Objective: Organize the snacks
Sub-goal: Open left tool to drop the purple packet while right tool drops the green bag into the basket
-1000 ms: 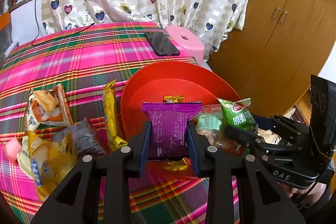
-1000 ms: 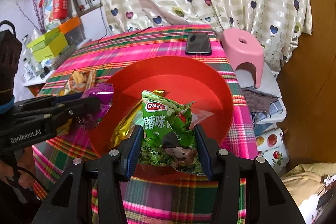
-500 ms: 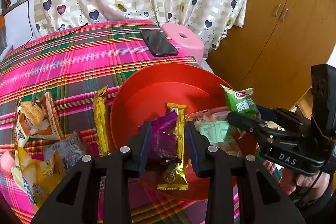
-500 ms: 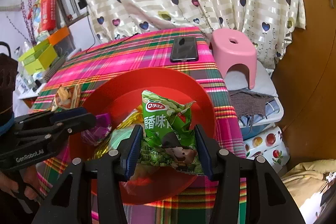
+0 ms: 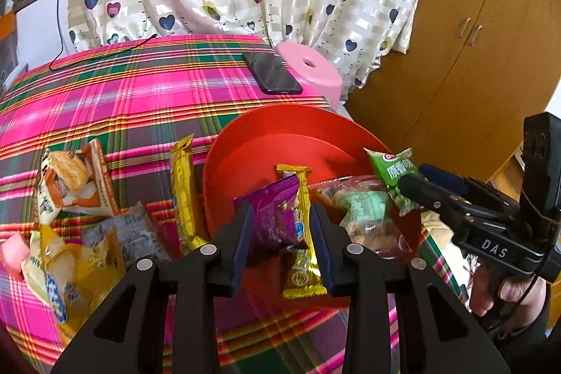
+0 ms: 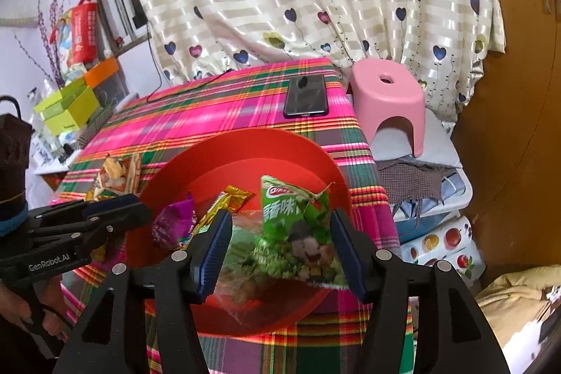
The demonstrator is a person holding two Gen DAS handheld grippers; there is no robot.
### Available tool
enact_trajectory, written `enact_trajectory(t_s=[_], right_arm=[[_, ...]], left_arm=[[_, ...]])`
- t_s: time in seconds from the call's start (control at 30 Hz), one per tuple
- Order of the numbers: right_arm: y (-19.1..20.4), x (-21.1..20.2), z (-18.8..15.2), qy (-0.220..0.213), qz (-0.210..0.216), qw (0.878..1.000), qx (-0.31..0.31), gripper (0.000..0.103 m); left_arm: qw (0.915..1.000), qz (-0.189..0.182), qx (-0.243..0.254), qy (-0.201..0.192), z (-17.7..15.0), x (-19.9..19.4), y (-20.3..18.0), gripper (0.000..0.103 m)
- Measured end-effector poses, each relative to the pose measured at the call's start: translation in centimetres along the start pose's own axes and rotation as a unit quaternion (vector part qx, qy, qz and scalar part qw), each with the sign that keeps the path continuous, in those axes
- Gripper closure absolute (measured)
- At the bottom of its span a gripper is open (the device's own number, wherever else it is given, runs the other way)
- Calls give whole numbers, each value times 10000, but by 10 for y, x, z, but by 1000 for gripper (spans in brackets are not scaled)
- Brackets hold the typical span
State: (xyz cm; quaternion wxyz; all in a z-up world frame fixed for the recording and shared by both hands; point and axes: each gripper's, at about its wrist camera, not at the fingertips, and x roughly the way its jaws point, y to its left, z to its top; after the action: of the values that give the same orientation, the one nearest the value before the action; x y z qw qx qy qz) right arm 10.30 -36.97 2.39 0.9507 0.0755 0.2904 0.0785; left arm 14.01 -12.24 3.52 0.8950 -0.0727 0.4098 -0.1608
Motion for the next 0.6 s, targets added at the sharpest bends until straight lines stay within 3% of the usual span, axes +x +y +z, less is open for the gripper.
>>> enact_trajectory(t_s=[0.07,0.13,0.23,0.6], right_arm=[[-2,-6,-5,-49,-45,10000,54,51],[-4,-9,-7,-64,-103,9999,97,68],[-6,-5,-7,-18,-162,9998,98,82],[-12,24,9,69,-257,9996,13,83]], left_arm=[[10000,5,-16,-4,-2,-2,2,68],[10000,-1,-41,-8,-4,-5,4,68],[10000,-23,-81,-18,-5,-6,6,68],[9998,-1,-178,-50,-10,-11,12,68]])
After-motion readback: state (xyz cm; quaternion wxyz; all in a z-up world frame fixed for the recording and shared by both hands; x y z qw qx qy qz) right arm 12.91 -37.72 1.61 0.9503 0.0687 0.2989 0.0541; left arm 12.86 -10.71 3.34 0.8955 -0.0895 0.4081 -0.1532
